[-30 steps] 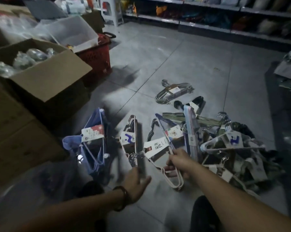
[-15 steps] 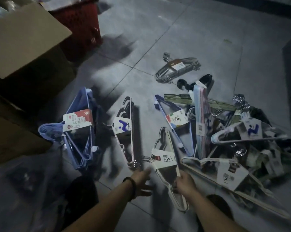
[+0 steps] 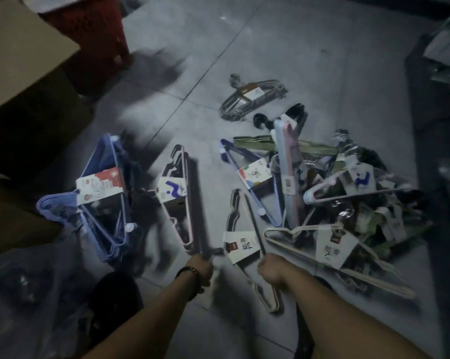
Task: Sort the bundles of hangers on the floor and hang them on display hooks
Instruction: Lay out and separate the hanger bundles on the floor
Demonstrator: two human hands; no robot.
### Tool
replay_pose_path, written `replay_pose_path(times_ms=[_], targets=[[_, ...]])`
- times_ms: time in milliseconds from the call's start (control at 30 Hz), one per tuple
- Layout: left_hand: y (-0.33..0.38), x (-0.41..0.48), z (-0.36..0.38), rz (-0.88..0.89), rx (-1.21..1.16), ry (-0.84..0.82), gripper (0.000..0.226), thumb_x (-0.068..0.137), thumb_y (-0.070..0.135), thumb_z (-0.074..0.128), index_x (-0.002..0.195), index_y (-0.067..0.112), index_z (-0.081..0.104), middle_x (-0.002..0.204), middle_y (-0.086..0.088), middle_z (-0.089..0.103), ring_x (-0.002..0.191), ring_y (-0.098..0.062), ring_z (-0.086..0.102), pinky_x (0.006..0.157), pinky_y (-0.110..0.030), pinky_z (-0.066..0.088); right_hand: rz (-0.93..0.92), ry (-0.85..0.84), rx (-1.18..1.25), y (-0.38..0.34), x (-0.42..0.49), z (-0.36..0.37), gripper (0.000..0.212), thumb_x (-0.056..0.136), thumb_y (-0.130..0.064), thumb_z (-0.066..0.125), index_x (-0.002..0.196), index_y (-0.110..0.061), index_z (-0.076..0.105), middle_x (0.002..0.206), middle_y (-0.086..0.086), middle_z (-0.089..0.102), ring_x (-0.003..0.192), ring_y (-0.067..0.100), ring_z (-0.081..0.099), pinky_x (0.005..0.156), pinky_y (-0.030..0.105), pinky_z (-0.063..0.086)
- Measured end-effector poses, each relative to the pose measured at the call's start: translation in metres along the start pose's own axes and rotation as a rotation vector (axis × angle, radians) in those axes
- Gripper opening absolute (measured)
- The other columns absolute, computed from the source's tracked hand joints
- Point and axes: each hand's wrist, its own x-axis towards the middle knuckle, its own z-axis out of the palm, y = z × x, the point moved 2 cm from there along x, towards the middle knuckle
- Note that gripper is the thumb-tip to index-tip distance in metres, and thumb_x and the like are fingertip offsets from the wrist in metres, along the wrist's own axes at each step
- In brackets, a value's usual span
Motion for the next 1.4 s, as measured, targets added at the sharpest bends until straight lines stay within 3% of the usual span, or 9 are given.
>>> replay_pose_path(times_ms=[67, 167, 333, 500, 633, 733, 900, 1167, 1400], targets=[[0.031, -0.014, 0.005, 0.122, 0.002, -0.027, 0.011, 0.104, 0.016, 0.052, 0.105, 0.019, 0.062, 0.104, -0.011, 0.067, 0.082, -0.027, 0.065, 0.071, -0.035, 0.054, -0.076, -0.036, 0.012, -0.004, -0.020, -0.029, 0.027, 0.098, -0.021, 0.051, 0.073, -0.022, 0.060, 0.080, 0.003, 0.061, 0.071, 0.021, 0.057, 0.067, 0.030, 0.045], [0.092, -0.046, 0.012, 0.279, 0.001, -0.142, 0.012, 0.106, 0.018, 0.054, 0.112, 0.014, 0.064, 0.104, -0.014, 0.070, 0.067, -0.023, 0.061, 0.061, -0.028, 0.044, -0.137, 0.041, 0.006, -0.006, -0.056, -0.088, 0.018, 0.101, -0.026, 0.054, 0.100, -0.020, 0.071, 0.100, 0.011, 0.072, 0.081, 0.025, 0.067, 0.068, 0.035, 0.053], [0.182, -0.089, 0.026, 0.418, 0.186, -0.210, 0.016, 0.104, 0.024, 0.059, 0.116, 0.015, 0.065, 0.112, -0.012, 0.073, 0.079, -0.025, 0.067, 0.059, -0.028, 0.051, -0.154, 0.249, -0.244, 0.016, -0.102, -0.186, 0.018, 0.098, -0.025, 0.059, 0.096, -0.012, 0.071, 0.099, 0.012, 0.069, 0.087, 0.029, 0.067, 0.076, 0.035, 0.054], [0.249, -0.085, 0.056, 0.333, 0.040, -0.210, 0.025, 0.101, 0.025, 0.062, 0.120, 0.010, 0.068, 0.107, -0.007, 0.074, 0.084, -0.026, 0.073, 0.071, -0.033, 0.060, -0.134, 0.391, -0.162, 0.050, -0.088, -0.233, 0.018, 0.100, -0.027, 0.058, 0.113, -0.015, 0.064, 0.115, 0.011, 0.065, 0.094, 0.025, 0.060, 0.083, 0.036, 0.051], [0.287, -0.049, 0.083, 0.355, 0.066, 0.044, 0.030, 0.097, 0.037, 0.068, 0.108, 0.010, 0.064, 0.097, -0.011, 0.070, 0.083, -0.025, 0.066, 0.078, -0.038, 0.061, -0.124, 0.408, -0.039, 0.073, -0.059, -0.219, 0.059, 0.100, -0.020, 0.058, 0.153, -0.012, 0.033, 0.146, 0.019, 0.048, 0.122, 0.035, 0.057, 0.102, 0.045, 0.051], [0.308, -0.021, 0.108, 0.337, -0.050, 0.188, 0.028, 0.096, 0.033, 0.069, 0.108, 0.012, 0.054, 0.092, -0.008, 0.061, 0.084, -0.023, 0.062, 0.064, -0.032, 0.054, -0.104, 0.291, -0.094, 0.081, -0.042, -0.210, 0.081, 0.099, -0.016, 0.058, 0.164, -0.010, 0.009, 0.166, 0.020, 0.019, 0.140, 0.042, 0.043, 0.112, 0.049, 0.044], [0.319, 0.019, 0.137, 0.320, -0.211, 0.244, 0.047, 0.100, 0.032, 0.064, 0.135, 0.012, 0.038, 0.120, -0.015, 0.051, 0.108, -0.033, 0.055, 0.084, -0.038, 0.051, -0.111, 0.395, 0.132, 0.075, -0.015, -0.219, 0.042, 0.096, -0.025, 0.062, 0.135, -0.011, 0.054, 0.139, 0.017, 0.048, 0.113, 0.034, 0.058, 0.100, 0.046, 0.052], [0.318, 0.039, 0.131, 0.353, -0.164, 0.363, 0.024, 0.101, 0.030, 0.059, 0.113, 0.010, 0.054, 0.104, -0.017, 0.065, 0.091, -0.033, 0.065, 0.083, -0.046, 0.061, -0.073, 0.248, -0.040, 0.071, -0.011, -0.198, 0.063, 0.098, -0.021, 0.057, 0.156, -0.011, 0.034, 0.142, 0.016, 0.058, 0.129, 0.037, 0.057, 0.106, 0.047, 0.050], [0.362, -0.006, 0.056, 0.604, -0.185, 0.498, 0.037, 0.095, 0.039, 0.059, 0.118, 0.011, 0.053, 0.105, -0.014, 0.068, 0.091, -0.038, 0.067, 0.083, -0.052, 0.062, -0.055, 0.275, 0.108, 0.073, -0.016, -0.196, 0.037, 0.100, -0.017, 0.057, 0.137, -0.018, 0.055, 0.125, 0.011, 0.063, 0.101, 0.027, 0.059, 0.080, 0.035, 0.047]])
